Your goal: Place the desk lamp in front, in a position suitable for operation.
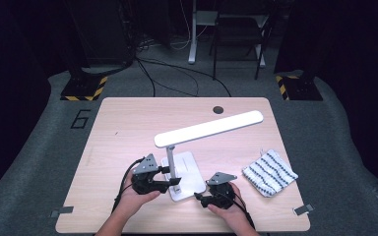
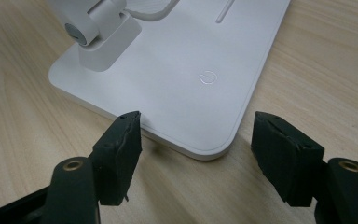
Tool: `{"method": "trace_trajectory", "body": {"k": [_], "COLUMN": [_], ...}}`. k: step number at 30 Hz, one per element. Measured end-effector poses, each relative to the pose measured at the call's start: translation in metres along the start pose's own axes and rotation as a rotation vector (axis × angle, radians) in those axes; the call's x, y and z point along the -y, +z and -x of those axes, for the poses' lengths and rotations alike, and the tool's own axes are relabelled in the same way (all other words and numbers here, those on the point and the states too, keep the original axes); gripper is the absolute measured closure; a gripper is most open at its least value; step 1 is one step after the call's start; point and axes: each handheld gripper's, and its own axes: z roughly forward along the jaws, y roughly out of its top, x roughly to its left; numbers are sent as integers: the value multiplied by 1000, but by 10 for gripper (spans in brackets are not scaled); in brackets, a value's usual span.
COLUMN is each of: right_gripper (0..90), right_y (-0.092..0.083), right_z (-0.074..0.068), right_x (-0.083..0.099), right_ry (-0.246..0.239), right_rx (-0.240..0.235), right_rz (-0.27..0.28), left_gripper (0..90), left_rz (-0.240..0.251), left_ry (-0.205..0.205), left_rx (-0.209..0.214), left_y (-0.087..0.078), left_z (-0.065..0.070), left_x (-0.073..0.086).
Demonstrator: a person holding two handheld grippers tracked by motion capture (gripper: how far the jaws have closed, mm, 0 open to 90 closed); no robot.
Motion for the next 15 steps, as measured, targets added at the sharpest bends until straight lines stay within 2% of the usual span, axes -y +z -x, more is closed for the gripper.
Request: {"method": "trace_trajectory", "body": {"k": [5, 8, 9, 10, 15], "right_gripper": [331, 342, 342, 343, 345], "right_y": [0, -2, -2, -6, -15], "right_z": [1, 1, 1, 4, 9], "right_x": [0, 0, 0, 1, 1], "right_ry": [-3, 5, 5, 2, 28], "right_rx": [0, 5, 5, 5, 21], "right_rz": [2, -4, -4, 15, 37], "left_gripper": [483, 500, 503, 504, 509], "left_rz": [2, 8, 8, 7, 2], "left_ry": [0, 22, 22, 34, 35], "left_rx": [8, -27, -27, -38, -49], "left_y": [1, 1, 1, 0, -3], "left_z": [-1, 3, 3, 5, 8], "left_x": [1, 1, 1, 2, 3]}}
